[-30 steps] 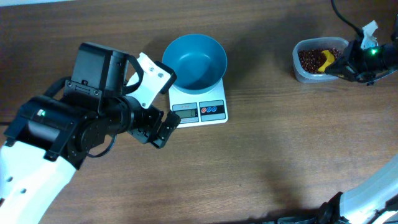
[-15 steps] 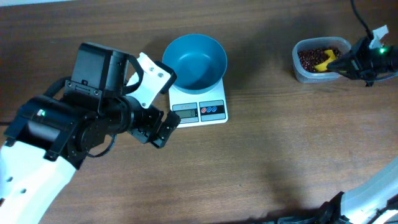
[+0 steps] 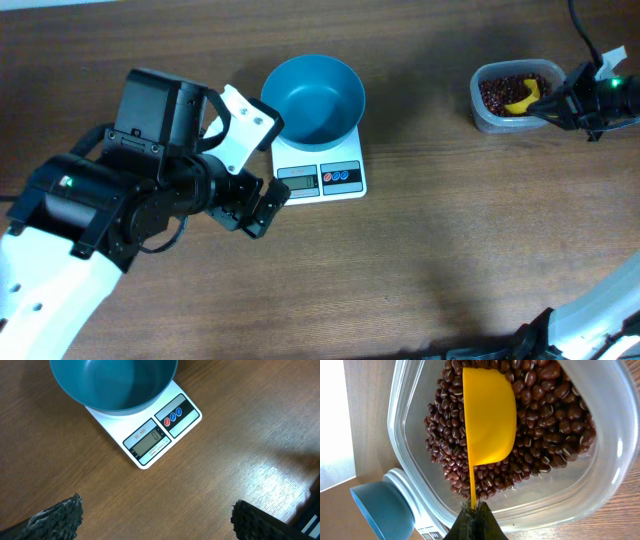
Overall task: Scoop item into bowl and weigh 50g on scale
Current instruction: 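Lower the scoop into the red beans and scoop beans with the right gripper, then lift the filled yellow scoop and carry it left over the teal bowl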
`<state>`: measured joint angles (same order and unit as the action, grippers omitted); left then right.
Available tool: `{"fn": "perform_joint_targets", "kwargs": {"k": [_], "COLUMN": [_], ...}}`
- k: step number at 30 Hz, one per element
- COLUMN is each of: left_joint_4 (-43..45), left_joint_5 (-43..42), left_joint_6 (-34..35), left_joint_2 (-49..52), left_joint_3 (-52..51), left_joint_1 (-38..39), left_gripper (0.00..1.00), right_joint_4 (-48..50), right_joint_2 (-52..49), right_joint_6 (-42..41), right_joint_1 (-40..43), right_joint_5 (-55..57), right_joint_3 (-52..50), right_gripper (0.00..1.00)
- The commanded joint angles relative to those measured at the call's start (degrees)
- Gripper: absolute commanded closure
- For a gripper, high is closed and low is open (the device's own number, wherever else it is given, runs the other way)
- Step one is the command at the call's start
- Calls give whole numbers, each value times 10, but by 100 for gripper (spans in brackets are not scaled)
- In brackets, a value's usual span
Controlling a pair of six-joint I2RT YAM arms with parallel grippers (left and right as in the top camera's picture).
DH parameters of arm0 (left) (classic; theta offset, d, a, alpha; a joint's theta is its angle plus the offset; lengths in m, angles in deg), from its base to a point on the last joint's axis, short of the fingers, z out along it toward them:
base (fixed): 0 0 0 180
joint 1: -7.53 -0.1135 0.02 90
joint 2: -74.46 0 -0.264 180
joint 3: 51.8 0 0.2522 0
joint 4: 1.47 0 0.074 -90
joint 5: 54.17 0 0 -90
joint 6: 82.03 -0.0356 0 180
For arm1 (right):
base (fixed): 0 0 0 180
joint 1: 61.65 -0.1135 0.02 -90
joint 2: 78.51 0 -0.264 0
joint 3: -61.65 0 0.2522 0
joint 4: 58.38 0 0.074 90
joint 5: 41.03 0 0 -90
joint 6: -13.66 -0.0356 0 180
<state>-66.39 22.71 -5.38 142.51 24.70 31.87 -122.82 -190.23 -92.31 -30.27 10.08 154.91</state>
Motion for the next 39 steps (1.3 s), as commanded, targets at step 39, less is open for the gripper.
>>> {"fn": "perform_joint_targets", "kwargs": {"k": [39], "left_joint_4": [1], "left_joint_5": [-6], "left_joint_6": [-9], "left_joint_2": [1], "left_joint_3": [10], "left_joint_1": [-1], "left_gripper": [1], "right_joint_4": [-77], "right_joint_2": [-19], "right_joint_6": [267], "right_joint_1": [127], "right_joint_5": [-236], "right_joint_3": [-4], "right_gripper": [96]}}
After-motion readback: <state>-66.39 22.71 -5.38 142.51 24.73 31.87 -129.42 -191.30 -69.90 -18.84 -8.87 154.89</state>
